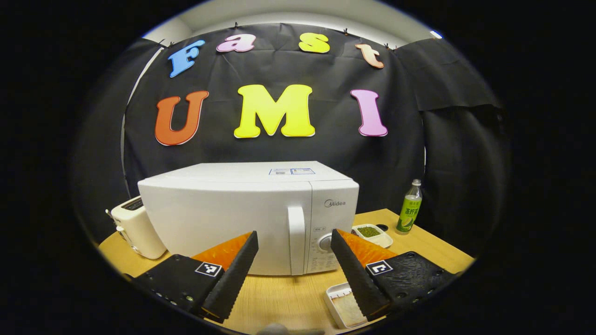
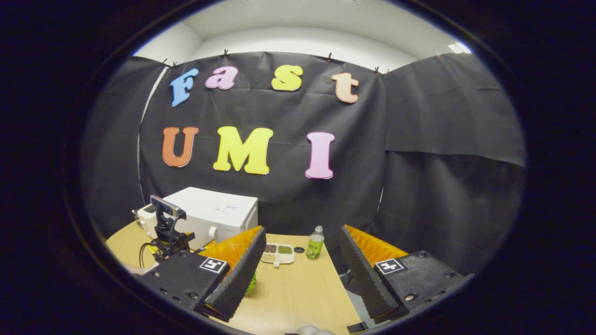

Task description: Open the microwave oven with the left hand, put the food in, and close the microwave oven.

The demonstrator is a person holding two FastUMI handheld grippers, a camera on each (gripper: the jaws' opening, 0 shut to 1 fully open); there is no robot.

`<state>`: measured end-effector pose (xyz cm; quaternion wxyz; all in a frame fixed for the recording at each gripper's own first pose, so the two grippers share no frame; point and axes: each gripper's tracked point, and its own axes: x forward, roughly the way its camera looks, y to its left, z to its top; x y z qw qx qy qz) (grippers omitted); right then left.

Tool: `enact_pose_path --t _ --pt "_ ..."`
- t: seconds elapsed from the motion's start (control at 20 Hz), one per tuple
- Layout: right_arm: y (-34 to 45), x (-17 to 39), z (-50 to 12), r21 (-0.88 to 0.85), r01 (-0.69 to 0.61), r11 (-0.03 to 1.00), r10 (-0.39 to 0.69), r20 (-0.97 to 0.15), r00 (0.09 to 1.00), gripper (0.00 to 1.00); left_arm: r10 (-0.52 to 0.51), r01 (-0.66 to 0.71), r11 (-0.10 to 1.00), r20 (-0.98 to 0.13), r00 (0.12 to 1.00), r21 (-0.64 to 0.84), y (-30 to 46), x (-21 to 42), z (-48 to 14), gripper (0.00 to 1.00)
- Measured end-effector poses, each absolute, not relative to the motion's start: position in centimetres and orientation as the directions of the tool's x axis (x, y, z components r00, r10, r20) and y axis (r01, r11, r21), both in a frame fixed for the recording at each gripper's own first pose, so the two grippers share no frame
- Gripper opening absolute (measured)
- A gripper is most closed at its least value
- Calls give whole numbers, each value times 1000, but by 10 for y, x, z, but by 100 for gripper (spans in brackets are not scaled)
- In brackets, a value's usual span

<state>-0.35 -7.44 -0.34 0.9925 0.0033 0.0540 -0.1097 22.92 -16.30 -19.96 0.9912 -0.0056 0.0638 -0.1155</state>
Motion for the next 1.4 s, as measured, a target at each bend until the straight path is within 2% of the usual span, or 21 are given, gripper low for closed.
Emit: enact_pose_path --t 0.1,0.15,0.25,0.3,0.35,0.45,0.5,0.65,0.75,0.8,0.9,1.0,1.1,1.25,1.3,1.4 --pt "-77 -1 -11 -10 230 973 -229 -136 964 96 -207 208 978 -116 972 3 -162 249 -210 92" --pt "-75 0 -15 -11 225 974 -224 -151 963 100 -204 206 978 -108 973 12 -162 258 -212 89" --pt "-78 2 -16 -19 231 973 -231 -164 959 96 -230 232 973 -121 966 5 -171 266 -221 84" --pt "-79 4 -15 -22 234 972 -235 -163 958 100 -238 240 971 -127 963 2 -173 268 -223 66" --pt "-79 5 -16 -25 234 972 -235 -167 957 96 -252 255 967 -127 959 4 -176 268 -223 74" --pt "-79 5 -16 -29 233 972 -234 -171 957 96 -257 260 966 -130 958 6 -176 266 -221 41" --pt "-78 6 -16 -26 229 973 -230 -172 958 100 -249 251 968 -126 960 0 -176 273 -222 27" --pt "-73 8 -15 -16 217 976 -217 -172 961 100 -252 249 968 -140 958 -38 -176 269 -222 20" --pt "-67 7 -16 -12 202 979 -201 -174 964 100 -255 249 967 -152 955 -57 -176 267 -222 13" --pt "-65 7 -14 -9 193 981 -192 -168 967 100 -259 251 966 -162 952 -69 -175 266 -222 6" --pt "-60 8 -13 -6 176 984 -174 -164 971 100 -270 259 963 -190 944 -80 -174 257 -226 6" --pt "-57 10 -13 -23 165 986 -166 -153 974 96 -288 283 958 -154 945 -57 -168 238 -224 6" --pt "-45 11 -16 -38 132 991 -136 -151 979 100 -312 309 950 -158 937 -44 -159 217 -226 5" --pt "-31 11 -20 -55 88 995 -96 -152 984 97 -335 328 942 -171 927 -69 -142 184 -227 6" --pt "-26 11 -23 -55 73 996 -80 -153 985 100 -330 325 944 -178 927 -58 -134 174 -229 6" --pt "-17 9 -27 -56 49 997 -57 -155 986 100 -319 319 947 -181 930 -31 -119 154 -230 12"
